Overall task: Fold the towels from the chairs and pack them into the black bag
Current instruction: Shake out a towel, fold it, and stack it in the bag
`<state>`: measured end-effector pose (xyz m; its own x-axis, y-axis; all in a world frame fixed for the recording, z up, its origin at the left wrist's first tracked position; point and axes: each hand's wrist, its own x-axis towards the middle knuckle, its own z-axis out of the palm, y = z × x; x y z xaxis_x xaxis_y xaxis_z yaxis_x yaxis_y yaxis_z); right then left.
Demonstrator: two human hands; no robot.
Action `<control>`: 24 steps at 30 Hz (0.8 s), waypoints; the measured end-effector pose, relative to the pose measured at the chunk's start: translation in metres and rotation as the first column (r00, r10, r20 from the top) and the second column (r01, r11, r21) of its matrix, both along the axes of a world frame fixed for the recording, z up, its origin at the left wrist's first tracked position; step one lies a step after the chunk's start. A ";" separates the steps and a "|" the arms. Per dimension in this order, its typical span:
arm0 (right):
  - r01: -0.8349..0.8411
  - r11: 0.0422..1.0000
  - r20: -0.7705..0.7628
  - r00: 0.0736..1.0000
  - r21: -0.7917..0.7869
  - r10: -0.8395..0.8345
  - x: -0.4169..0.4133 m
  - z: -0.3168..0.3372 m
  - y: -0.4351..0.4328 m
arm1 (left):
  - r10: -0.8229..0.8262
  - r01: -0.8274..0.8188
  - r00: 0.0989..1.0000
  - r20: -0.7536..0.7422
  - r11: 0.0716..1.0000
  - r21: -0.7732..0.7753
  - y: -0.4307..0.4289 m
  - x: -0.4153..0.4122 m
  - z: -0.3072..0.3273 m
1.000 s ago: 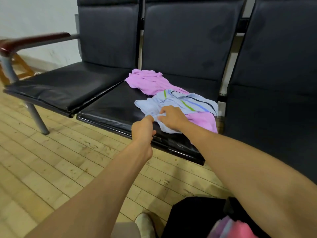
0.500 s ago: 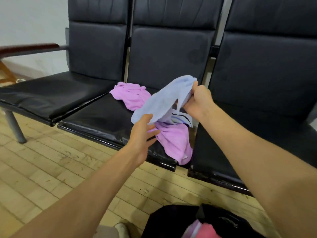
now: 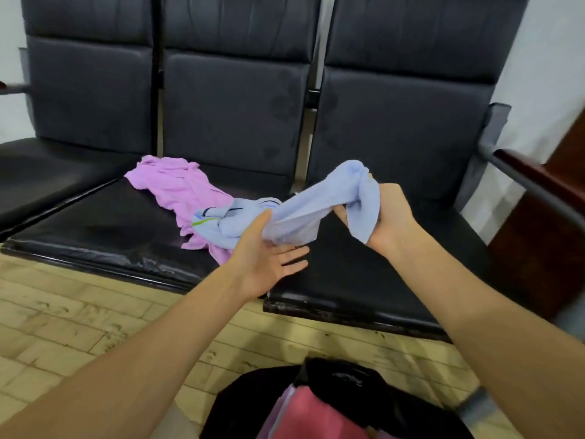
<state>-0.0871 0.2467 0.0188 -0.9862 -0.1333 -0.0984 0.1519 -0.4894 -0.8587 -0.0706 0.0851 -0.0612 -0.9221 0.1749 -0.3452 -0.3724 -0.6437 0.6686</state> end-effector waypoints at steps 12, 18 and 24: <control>-0.309 0.905 0.337 0.919 0.294 0.204 0.025 -0.108 0.092 | 0.248 -0.291 0.953 -0.174 0.907 -0.303 0.076 -0.013 -0.022; -0.292 0.886 0.262 0.943 0.360 0.204 0.024 -0.111 0.095 | 0.042 -0.118 0.976 -0.214 0.925 -0.361 0.091 -0.009 -0.020; -0.226 0.893 0.251 0.959 0.389 0.133 0.027 -0.108 0.105 | -0.210 0.067 0.949 -0.237 0.864 -0.500 0.092 0.004 -0.024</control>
